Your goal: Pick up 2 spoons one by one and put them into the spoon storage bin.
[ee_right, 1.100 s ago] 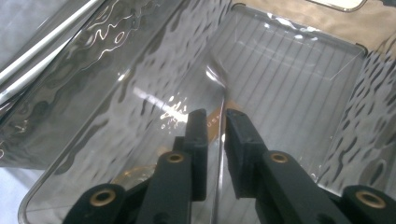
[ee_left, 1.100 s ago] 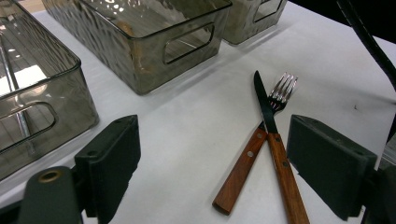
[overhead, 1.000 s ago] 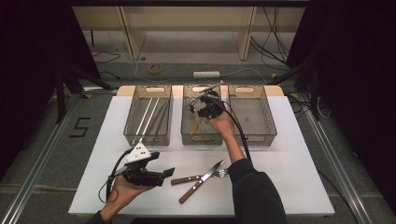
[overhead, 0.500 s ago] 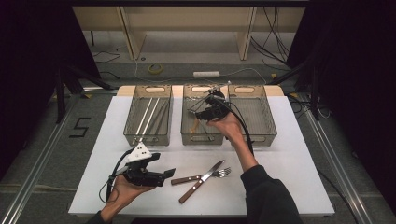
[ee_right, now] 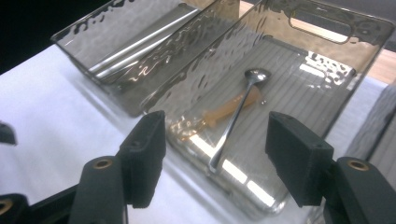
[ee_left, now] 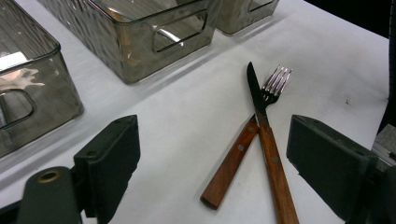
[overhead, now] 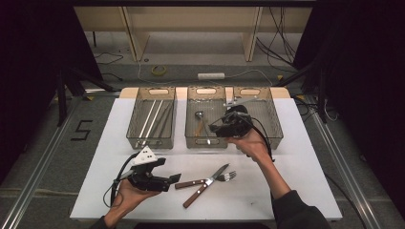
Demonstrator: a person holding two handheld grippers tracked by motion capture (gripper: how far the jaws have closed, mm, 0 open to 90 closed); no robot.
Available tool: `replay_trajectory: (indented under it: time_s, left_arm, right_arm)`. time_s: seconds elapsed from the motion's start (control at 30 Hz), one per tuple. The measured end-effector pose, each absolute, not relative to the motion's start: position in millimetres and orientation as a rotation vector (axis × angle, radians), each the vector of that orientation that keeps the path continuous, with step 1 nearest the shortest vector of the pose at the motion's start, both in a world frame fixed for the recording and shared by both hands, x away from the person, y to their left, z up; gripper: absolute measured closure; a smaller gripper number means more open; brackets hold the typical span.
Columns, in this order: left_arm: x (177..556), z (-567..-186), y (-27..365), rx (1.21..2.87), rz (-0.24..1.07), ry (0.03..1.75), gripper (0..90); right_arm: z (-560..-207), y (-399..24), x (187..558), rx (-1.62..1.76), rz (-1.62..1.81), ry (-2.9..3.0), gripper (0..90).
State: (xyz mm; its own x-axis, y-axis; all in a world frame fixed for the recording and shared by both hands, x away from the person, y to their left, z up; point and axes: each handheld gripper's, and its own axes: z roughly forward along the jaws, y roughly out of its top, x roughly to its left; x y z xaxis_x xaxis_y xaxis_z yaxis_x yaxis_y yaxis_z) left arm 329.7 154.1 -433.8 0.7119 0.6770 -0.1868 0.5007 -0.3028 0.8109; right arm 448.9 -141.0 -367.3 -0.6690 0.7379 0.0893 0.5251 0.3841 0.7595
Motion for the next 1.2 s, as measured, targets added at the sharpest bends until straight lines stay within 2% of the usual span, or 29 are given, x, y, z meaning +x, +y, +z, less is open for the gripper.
replay_trajectory:
  time_s: [0.57, 0.87, 1.2]
  left_arm:
    - [322.4, -434.4, 135.4, 2.044, 0.188, 0.871, 17.0]
    - [319.1, -434.4, 127.3, 2.073, 0.178, 0.851, 17.1]
    - [314.5, -437.1, 111.3, 2.185, 0.166, 0.856, 17.2]
  right_arm:
    - [-393.0, -190.8, 384.2, 1.111, 1.299, 2.322, 36.9]
    - [-403.5, -218.3, 366.3, 1.151, 1.330, 2.272, 34.9]
    - [-411.4, -226.4, 353.1, 1.160, 1.303, 2.277, 34.1]
